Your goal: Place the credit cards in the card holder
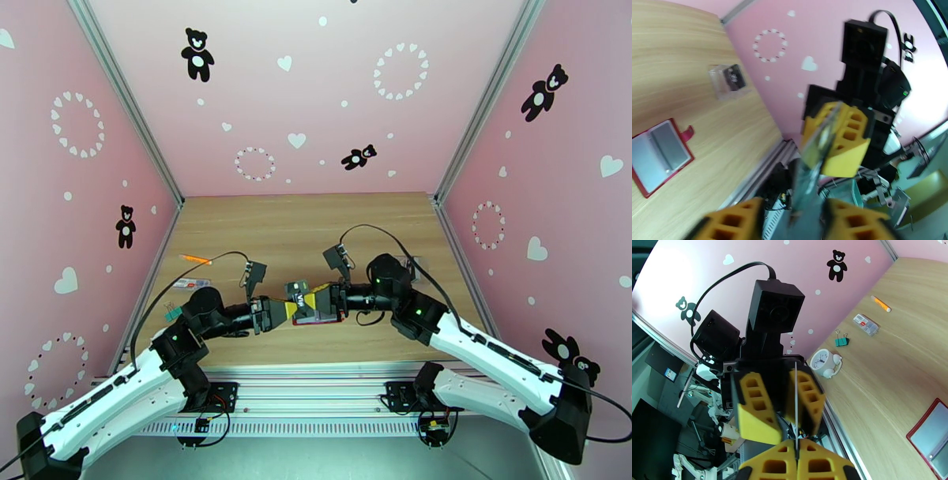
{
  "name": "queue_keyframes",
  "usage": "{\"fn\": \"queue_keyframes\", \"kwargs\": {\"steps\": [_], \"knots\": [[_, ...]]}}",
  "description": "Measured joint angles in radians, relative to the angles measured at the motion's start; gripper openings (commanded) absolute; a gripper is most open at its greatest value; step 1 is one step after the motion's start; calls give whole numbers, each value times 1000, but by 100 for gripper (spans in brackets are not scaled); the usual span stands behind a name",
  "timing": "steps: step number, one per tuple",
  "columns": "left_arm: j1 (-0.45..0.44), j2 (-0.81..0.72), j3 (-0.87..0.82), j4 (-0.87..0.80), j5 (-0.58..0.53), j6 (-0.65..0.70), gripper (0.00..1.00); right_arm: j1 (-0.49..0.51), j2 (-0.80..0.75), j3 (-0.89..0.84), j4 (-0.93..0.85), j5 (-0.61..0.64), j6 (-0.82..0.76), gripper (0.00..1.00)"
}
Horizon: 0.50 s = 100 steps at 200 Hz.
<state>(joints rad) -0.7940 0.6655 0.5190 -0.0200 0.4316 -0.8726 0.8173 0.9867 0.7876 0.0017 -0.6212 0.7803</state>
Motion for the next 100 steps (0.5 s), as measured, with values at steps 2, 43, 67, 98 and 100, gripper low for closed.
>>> {"fn": "queue_keyframes", "kwargs": {"steps": [2, 43, 67, 98, 100], "knots": [[1, 0, 0, -9, -12, -3, 68, -2, 0, 0, -5, 1, -1, 0], [49, 77, -16, -128, -172, -18, 64, -178, 77, 2, -176, 78, -17, 0], [66, 209, -34, -129, -207, -22, 55, -250, 217, -26, -211, 122, -5, 0], [73, 407, -31, -96, -208, -6, 48, -261, 348, -53, -215, 138, 10, 0], [73, 420, -31, -93, -209, -6, 47, -261, 356, -53, -213, 139, 11, 0]]}}
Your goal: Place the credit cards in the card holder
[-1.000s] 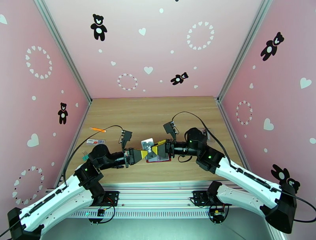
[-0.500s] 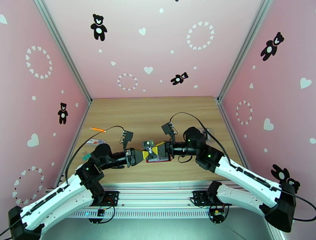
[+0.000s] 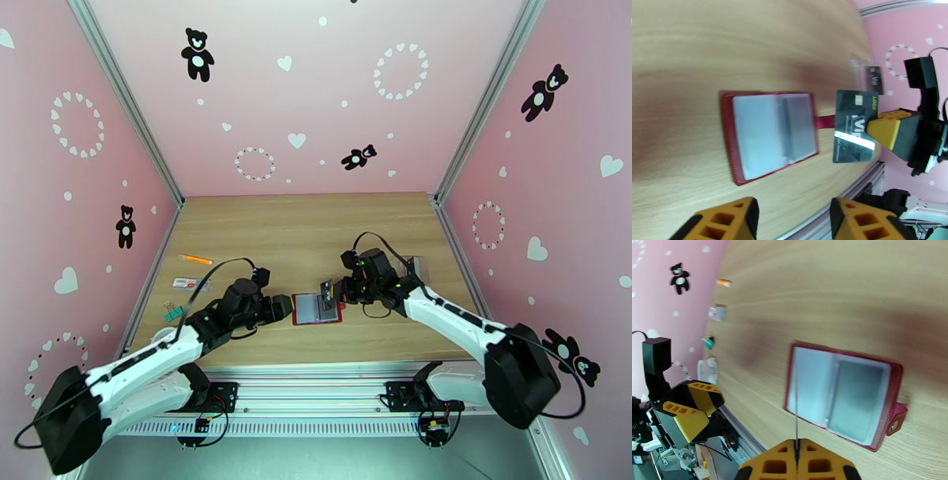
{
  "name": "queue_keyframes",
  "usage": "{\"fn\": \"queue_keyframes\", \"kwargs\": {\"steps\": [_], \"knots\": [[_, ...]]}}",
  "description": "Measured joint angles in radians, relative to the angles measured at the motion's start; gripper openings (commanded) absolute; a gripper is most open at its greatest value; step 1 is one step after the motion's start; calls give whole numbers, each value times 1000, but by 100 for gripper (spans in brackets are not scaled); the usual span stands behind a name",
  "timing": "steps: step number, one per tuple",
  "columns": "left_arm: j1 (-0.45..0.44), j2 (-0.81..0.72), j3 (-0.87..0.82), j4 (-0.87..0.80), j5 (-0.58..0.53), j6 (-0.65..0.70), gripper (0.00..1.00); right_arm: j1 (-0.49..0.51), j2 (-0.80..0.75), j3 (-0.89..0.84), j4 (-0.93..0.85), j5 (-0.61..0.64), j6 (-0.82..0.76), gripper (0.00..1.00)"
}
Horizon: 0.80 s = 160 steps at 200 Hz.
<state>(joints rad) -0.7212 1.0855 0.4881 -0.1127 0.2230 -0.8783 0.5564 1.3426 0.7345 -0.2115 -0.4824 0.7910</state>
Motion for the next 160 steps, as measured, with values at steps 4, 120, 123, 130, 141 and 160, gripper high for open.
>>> {"fn": "queue_keyframes", "kwargs": {"steps": [4, 120, 123, 130, 141, 160], "knots": [[0, 24, 3, 2, 0, 3, 47, 0, 13, 0, 4, -2, 3, 0], [6, 371, 81, 134, 5, 36, 26, -1, 245, 0, 162, -48, 51, 0], [6, 375, 81, 135, 5, 36, 26, -1, 249, 0, 164, -49, 51, 0], [6, 383, 82, 137, 5, 36, 26, 1, 255, 0, 169, -52, 55, 0], [6, 398, 84, 141, 5, 36, 26, 2, 260, 0, 178, -56, 59, 0], [6, 421, 84, 151, 5, 36, 24, 8, 262, 0, 190, -59, 63, 0]]}}
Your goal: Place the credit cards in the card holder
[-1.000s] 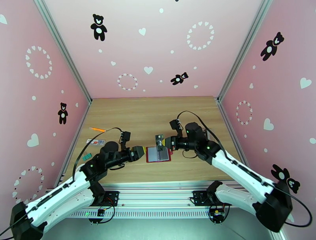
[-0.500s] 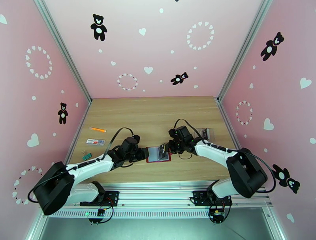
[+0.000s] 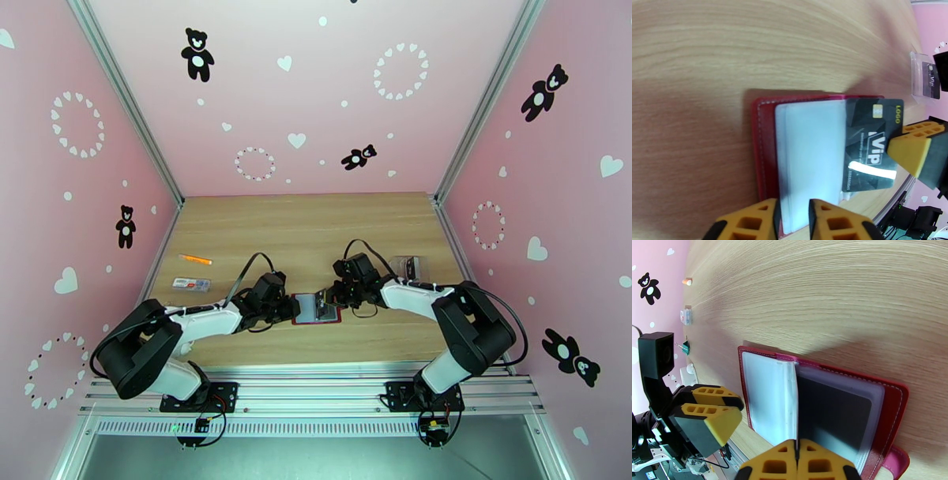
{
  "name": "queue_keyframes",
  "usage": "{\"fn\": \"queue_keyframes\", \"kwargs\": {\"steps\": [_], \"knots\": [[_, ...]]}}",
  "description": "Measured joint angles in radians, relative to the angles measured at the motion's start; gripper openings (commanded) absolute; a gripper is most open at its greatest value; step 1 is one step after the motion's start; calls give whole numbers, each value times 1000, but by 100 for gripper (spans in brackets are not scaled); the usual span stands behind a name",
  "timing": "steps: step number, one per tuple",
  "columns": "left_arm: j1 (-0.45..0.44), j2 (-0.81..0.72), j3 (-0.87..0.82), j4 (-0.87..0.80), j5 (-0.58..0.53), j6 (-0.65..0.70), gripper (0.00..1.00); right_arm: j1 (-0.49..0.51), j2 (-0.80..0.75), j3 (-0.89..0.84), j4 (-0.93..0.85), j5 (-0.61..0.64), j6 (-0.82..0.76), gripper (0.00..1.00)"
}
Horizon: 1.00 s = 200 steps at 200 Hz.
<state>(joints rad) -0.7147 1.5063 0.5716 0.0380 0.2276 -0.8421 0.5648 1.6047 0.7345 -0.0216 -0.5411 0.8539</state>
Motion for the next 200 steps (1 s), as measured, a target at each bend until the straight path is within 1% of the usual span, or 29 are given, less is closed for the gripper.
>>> {"fn": "queue_keyframes", "kwargs": {"steps": [200], "knots": [[0, 14, -6, 19, -4, 0, 24, 20, 25, -9, 50, 1, 40, 0]]}}
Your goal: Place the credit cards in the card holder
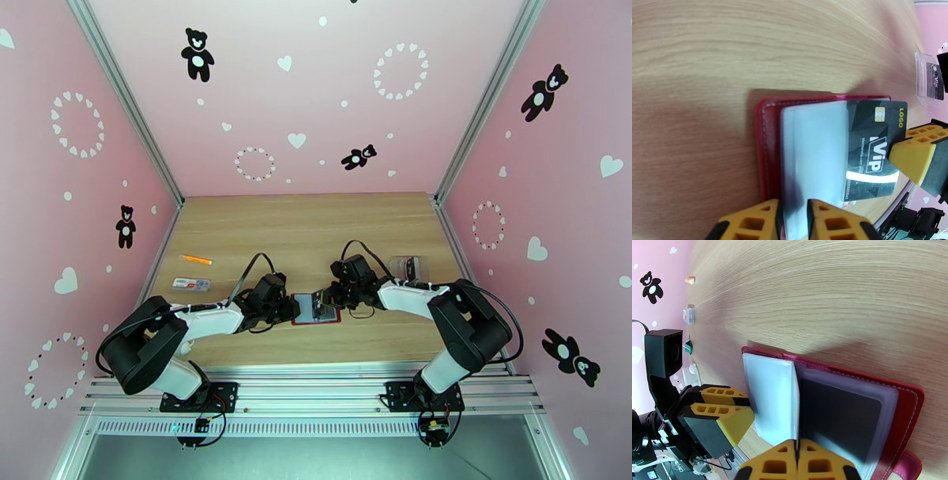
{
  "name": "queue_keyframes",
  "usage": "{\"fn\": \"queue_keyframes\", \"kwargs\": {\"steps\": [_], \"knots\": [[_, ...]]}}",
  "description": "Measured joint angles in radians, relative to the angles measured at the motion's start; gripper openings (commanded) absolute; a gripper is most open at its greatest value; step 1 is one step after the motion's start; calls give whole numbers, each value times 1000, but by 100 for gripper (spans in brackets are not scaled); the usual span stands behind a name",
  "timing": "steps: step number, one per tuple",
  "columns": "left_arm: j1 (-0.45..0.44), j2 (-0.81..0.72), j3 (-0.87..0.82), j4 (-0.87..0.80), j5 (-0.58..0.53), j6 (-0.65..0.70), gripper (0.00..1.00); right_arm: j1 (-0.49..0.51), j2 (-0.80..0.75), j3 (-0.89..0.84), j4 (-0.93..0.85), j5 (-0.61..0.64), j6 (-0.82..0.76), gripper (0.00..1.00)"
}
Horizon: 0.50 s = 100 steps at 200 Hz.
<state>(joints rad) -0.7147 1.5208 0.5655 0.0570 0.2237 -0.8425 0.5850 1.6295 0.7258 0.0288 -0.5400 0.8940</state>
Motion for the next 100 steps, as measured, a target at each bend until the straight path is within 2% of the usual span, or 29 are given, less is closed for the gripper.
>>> {"fn": "queue_keyframes", "kwargs": {"steps": [100], "knots": [[0, 0, 0, 0, 0, 0, 25, 3, 0, -10, 9, 6, 13, 0]]}}
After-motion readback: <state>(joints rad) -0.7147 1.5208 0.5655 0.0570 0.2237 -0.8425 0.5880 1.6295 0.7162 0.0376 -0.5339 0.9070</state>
